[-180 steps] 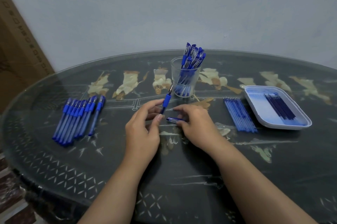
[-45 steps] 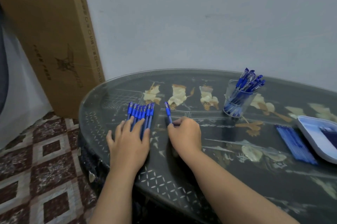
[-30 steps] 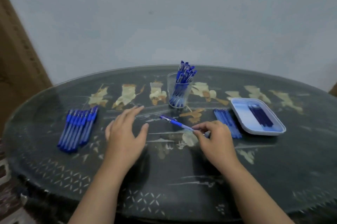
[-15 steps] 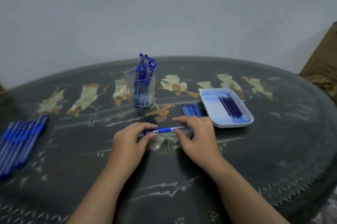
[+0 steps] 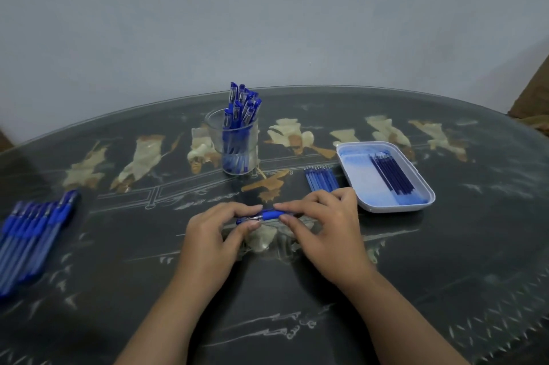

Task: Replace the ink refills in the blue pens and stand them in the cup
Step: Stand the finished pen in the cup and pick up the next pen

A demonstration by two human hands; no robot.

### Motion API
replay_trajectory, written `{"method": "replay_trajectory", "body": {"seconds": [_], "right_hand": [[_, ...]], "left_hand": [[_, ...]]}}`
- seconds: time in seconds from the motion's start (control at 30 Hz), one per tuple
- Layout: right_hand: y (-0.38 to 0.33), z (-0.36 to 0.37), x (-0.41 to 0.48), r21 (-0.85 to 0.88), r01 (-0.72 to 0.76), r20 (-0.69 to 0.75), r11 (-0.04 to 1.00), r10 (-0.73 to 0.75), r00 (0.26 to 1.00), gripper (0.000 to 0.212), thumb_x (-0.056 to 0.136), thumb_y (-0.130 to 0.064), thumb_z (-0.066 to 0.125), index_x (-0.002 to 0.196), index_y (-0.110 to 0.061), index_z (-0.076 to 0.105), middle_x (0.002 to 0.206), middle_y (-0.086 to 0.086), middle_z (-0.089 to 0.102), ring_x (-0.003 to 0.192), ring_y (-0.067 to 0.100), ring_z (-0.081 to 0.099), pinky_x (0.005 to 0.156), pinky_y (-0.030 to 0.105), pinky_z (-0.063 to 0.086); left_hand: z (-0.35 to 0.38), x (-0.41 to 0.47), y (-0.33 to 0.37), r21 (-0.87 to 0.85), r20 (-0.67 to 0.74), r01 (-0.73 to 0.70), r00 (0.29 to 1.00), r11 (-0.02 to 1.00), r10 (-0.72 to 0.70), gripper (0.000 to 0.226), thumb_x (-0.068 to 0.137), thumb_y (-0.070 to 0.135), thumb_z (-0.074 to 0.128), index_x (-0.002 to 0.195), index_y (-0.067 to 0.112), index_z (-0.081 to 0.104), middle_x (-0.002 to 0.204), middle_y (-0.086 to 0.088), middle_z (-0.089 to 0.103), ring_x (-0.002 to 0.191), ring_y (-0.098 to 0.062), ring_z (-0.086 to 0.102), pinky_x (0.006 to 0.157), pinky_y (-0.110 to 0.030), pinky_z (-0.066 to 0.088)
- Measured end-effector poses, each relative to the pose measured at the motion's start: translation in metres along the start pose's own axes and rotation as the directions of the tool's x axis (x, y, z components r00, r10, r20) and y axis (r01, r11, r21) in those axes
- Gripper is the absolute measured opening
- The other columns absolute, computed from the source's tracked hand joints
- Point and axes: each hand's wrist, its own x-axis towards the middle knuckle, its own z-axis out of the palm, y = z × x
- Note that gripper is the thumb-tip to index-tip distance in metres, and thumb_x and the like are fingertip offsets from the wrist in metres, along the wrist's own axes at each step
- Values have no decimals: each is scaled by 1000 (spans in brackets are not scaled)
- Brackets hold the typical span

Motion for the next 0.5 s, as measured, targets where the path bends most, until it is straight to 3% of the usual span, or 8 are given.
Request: {"method": "replay_trajectory", "body": {"seconds": [0.23,0.3,0.4,0.43,0.5], "right_hand": [[3,1,0,32,-6,-33,999,7,999,22,81,-52,59,93,-43,74,74,-16,59,90,19,38,82,18,34],[3,1,0,56,-16,-35,998,18,999,20,80,-50,61,93,-42,74,73,-16,59,89,18,39,82,14,32],[1,1,0,75,-13,-27,997,15,1000,16,79,-44,67,93,-41,74,71,-15,59,88,18,39,83,10,30],[1,-1,0,75,-13,-37,997,15,999,15,79,-41,69,93,-41,74,71,-15,60,88,18,40,83,9,29],[2,-7,1,109,-74,-57,991,81,995,13,82,-36,72,92,-44,71,75,-16,63,92,17,41,83,8,28]], "left_hand": [[2,0,-4,46,-3,-60,998,997,60,24,75,12,80,96,23,75,96,23,69,96,7,62,85,-5,42],[4,0,-5,99,-24,-106,994,990,109,16,79,26,75,95,24,75,96,26,67,94,8,62,85,-13,46],[7,-2,-7,197,-18,-147,988,969,154,21,85,37,57,96,27,73,95,27,67,92,7,61,84,-33,48],[6,-2,-7,204,-32,-141,988,969,151,18,87,33,57,95,28,73,93,26,67,90,7,61,85,-29,48],[1,0,-9,137,-143,-23,989,990,43,18,91,15,59,87,29,71,79,21,68,83,6,61,80,-10,44]]}}
